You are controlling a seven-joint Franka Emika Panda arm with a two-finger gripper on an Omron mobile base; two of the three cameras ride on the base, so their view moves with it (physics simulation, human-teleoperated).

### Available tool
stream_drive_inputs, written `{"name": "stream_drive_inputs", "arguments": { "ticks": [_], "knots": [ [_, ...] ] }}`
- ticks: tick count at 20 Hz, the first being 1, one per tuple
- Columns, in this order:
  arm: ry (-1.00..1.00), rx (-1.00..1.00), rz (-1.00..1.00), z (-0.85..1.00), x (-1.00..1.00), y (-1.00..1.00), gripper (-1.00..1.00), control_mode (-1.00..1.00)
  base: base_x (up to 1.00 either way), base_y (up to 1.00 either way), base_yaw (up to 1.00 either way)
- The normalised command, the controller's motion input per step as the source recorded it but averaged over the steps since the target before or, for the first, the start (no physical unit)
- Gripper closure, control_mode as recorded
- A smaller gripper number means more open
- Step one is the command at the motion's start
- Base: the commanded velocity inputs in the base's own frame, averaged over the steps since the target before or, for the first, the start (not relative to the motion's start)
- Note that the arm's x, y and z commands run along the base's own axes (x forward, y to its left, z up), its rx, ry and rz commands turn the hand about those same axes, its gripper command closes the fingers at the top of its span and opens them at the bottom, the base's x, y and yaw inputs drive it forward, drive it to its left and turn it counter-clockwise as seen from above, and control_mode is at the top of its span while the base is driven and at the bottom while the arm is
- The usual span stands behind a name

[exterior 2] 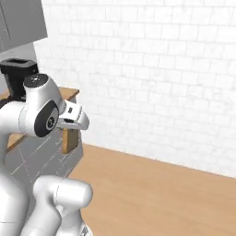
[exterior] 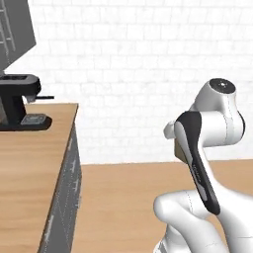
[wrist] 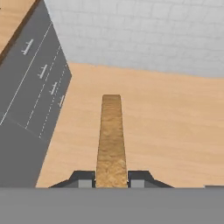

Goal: Start the toaster. Once the lever pops up, take the bread to the plate on the dining counter.

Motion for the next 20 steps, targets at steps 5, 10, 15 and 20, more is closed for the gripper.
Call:
{"name": "stream_drive_inputs", "arguments": {
  "ticks": [5, 10, 15, 20],
  "knots": [
    [0.00, 0.00, 0.00, 0.00, 0.00, 0.00, 1.00, 1.00, 0.12, 0.21, -0.80],
    [0.00, 0.00, 0.00, 0.00, 0.00, 0.00, 1.00, 1.00, 0.25, 0.44, -0.74],
    [0.00, 0.00, 0.00, 0.00, 0.00, 0.00, 1.00, 1.00, 0.54, 0.88, -0.60],
    [0.00, 0.00, 0.00, 0.00, 0.00, 0.00, 1.00, 1.00, 0.64, 0.99, -0.55]
  ]
}}
